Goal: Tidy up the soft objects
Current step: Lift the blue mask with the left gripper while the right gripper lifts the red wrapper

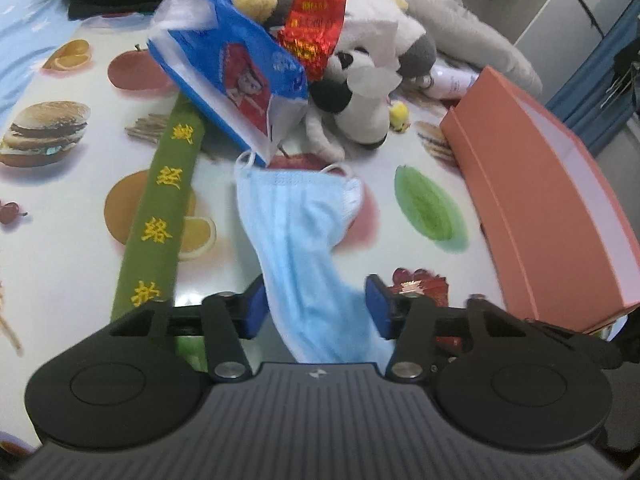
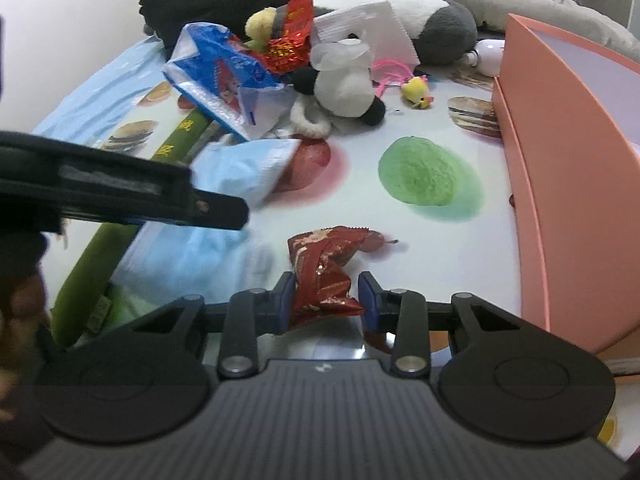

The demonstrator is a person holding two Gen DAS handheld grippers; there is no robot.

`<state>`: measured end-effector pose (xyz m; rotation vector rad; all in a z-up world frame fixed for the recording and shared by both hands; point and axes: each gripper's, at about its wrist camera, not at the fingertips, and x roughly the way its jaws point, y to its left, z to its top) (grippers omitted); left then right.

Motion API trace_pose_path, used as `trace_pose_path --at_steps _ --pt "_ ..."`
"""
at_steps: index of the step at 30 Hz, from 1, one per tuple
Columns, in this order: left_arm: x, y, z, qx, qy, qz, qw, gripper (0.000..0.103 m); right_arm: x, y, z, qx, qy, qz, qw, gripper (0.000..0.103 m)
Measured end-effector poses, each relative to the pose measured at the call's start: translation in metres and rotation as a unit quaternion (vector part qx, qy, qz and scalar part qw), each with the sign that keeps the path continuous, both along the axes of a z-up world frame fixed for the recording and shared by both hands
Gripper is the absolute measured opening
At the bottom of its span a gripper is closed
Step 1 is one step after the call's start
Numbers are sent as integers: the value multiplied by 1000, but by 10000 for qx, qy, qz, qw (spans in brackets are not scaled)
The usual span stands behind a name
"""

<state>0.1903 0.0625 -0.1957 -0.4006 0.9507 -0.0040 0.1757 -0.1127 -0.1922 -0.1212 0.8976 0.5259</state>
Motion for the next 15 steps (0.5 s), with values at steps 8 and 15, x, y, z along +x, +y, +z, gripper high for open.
trace_pose_path --at_steps 8,15 --pt "4 -14 -10 244 -8 -95 9997 12 -4 -9 3 50 1 -72 10000 38" --pt "-13 -20 5 131 -171 -66 9997 7 -12 -24 19 69 -133 -239 9996 37"
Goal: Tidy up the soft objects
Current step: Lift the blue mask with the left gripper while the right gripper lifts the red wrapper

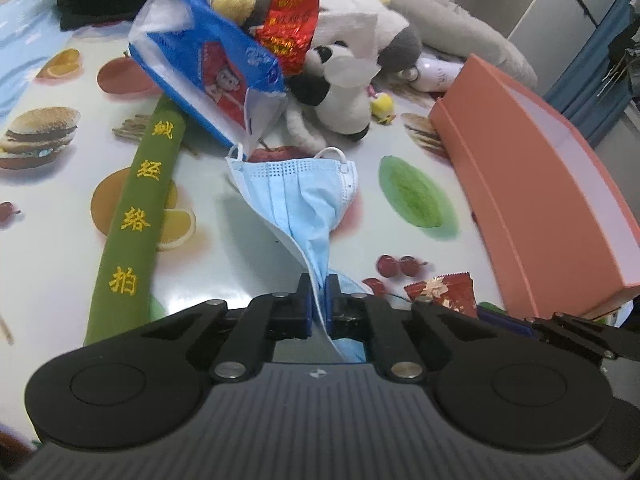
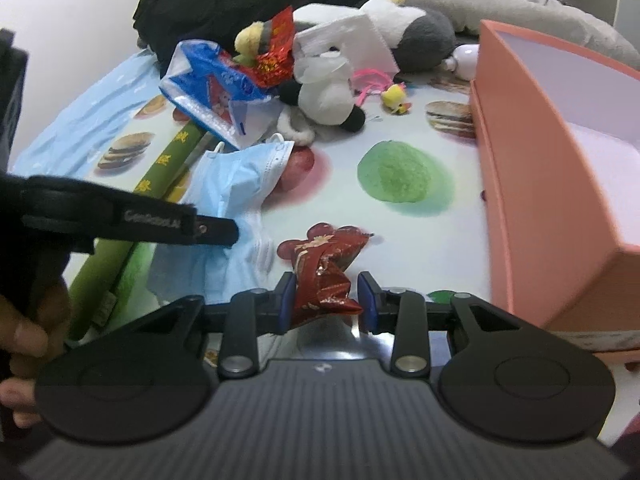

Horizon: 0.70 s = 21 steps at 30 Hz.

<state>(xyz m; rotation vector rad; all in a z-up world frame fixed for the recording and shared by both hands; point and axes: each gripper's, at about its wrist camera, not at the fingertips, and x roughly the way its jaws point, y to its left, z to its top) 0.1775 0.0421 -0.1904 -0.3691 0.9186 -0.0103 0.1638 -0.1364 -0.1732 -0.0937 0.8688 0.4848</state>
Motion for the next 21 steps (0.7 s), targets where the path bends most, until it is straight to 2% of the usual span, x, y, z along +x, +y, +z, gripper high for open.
trace_pose_path --at_steps 5,21 --pt "-16 -5 24 -214 -107 -20 9997 7 -9 -8 19 54 -134 -140 9998 37" --pt "-66 -25 127 -295 -918 90 9953 7 -34 -38 112 438 -813 -176 9956 37"
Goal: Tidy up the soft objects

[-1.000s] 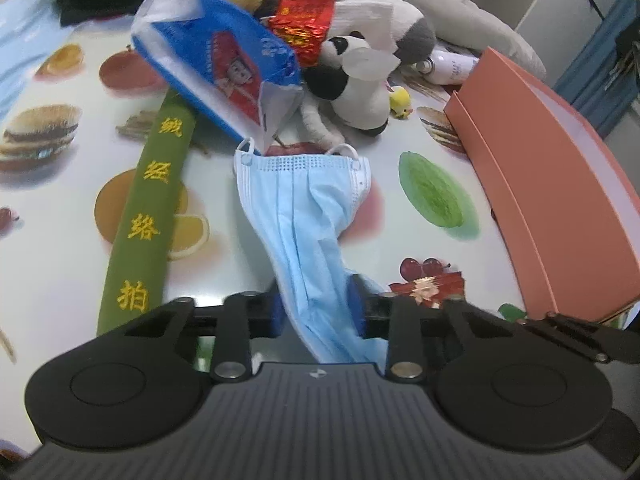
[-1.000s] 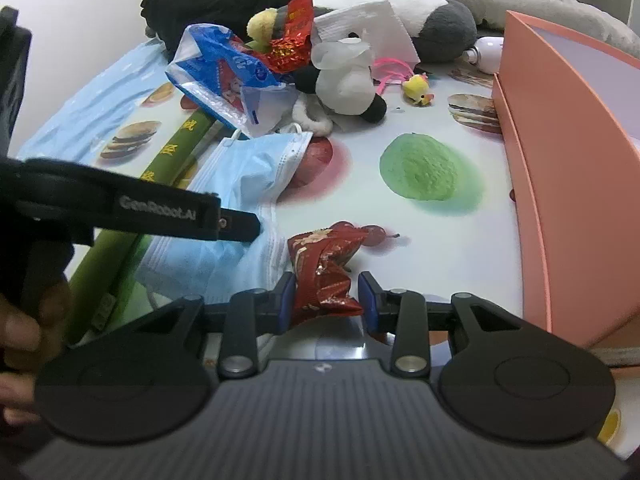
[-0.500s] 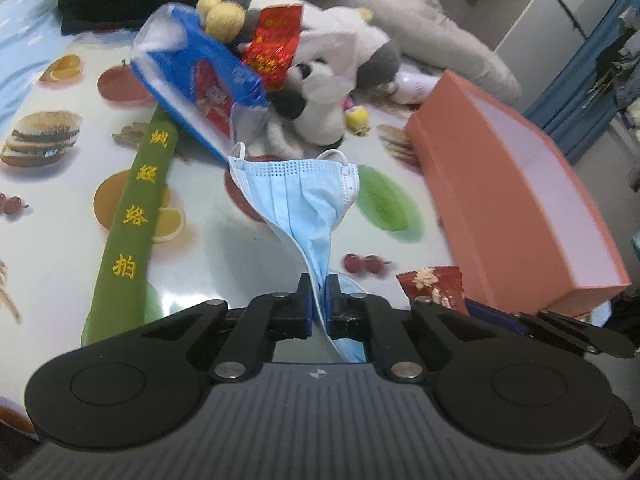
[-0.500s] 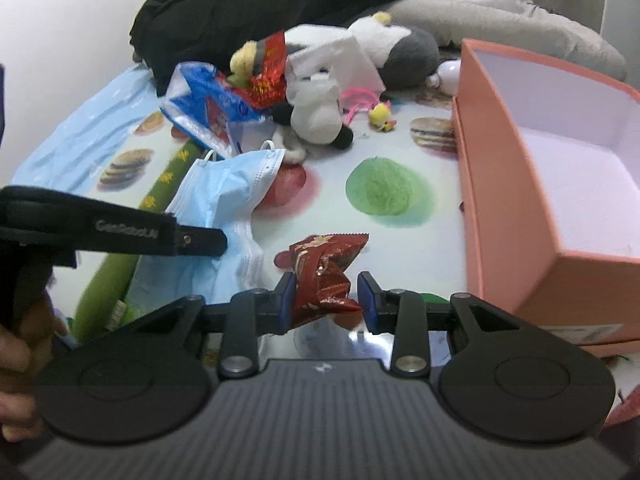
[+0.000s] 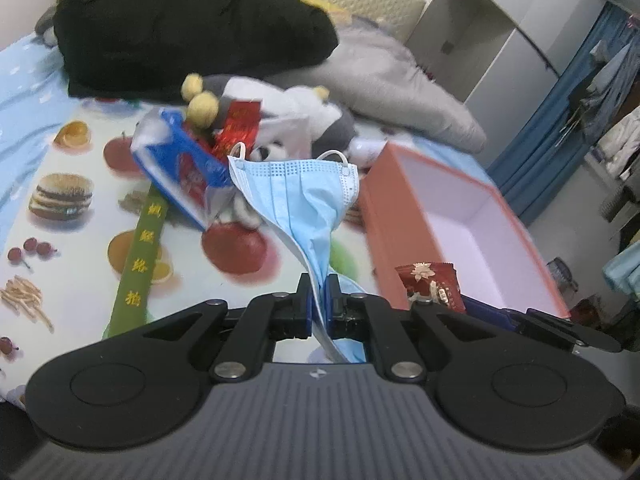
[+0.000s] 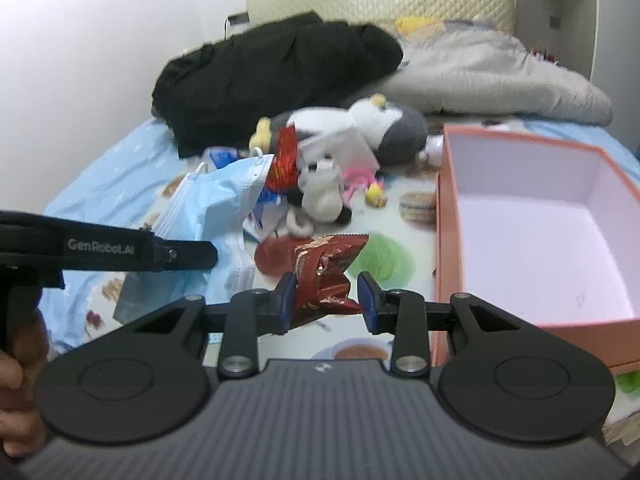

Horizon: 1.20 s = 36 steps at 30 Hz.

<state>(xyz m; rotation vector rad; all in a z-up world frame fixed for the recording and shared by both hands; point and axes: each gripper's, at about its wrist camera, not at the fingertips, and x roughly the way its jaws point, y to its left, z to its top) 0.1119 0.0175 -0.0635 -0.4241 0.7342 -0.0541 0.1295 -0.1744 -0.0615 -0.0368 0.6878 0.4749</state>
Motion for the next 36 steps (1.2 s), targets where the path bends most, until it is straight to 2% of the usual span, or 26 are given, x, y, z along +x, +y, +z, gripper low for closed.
trace_pose_path --at_steps 3,5,6,10,13,18,25,32,36 --pt "-2 -6 20 13 -166 -83 9998 7 -3 -7 21 107 -136 -116 9998 37" --pt "0 -10 34 -46 -287 -137 9995 7 -4 -11 35 134 -271 -167 9994 23" --pt "2 -12 40 -62 -337 -176 9993 7 -3 -13 42 145 -335 -186 9992 19" --pt "15 -29 57 9 -497 -372 9981 7 6 -21 57 -6 -589 -360 9976 18" --pt "26 -38 53 4 -439 -465 9980 7 18 -35 52 104 -406 -465 9980 18" --pt "28 -40 27 -109 -58 -398 9991 7 18 -57 32 -56 -149 -613 9980 18" --pt "13 -31 -1 -59 250 -285 9993 7 -6 -81 -17 -244 662 -711 9950 18" --pt "1 -23 -22 -67 397 -281 9988 7 -29 -84 -56 -386 1428 -494 9878 20" --pt "-2 -21 -40 -224 541 -282 9979 7 -34 -83 -81 -560 1921 -322 9793 21"
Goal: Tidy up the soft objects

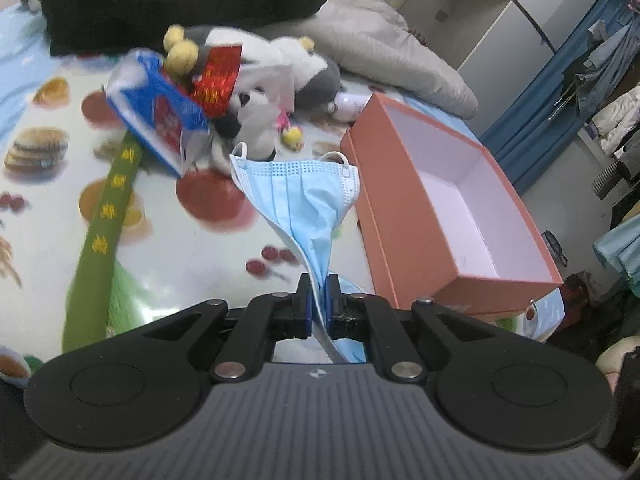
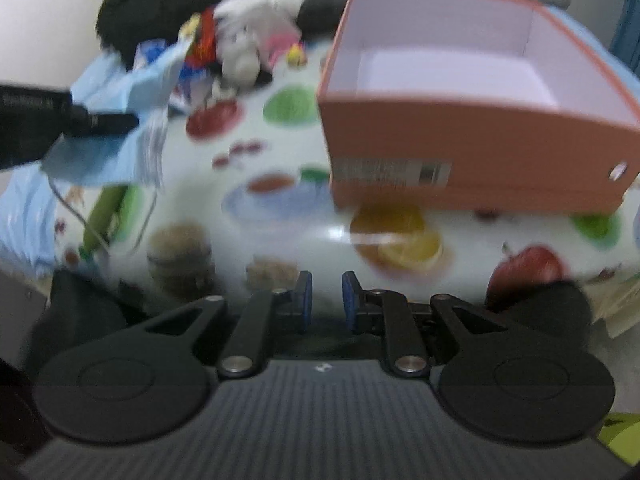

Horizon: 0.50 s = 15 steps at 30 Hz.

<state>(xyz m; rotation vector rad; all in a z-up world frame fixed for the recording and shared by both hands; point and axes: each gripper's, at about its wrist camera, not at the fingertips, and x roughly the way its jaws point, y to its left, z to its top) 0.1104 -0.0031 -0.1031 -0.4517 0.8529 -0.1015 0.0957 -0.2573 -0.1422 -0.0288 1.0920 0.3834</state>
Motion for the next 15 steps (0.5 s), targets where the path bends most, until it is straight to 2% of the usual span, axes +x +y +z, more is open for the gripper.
trace_pose_path --at_steps 4,7,9,13,15 --pt "0 1 -14 -128 110 16 9999 7 5 2 -28 -12 707 231 9972 24" --pt "1 1 -19 -132 166 -20 9998 7 9 6 -50 -91 1148 457 9923 40" --pt "2 2 -22 -127 227 -22 9997 7 13 10 -67 -171 1435 585 9878 45" --pt "4 4 -30 -163 336 -5 9993 7 15 16 -106 -324 2157 785 9728 47" --pt "5 5 -33 -182 371 -8 9991 7 16 20 -120 -476 2342 968 9662 46"
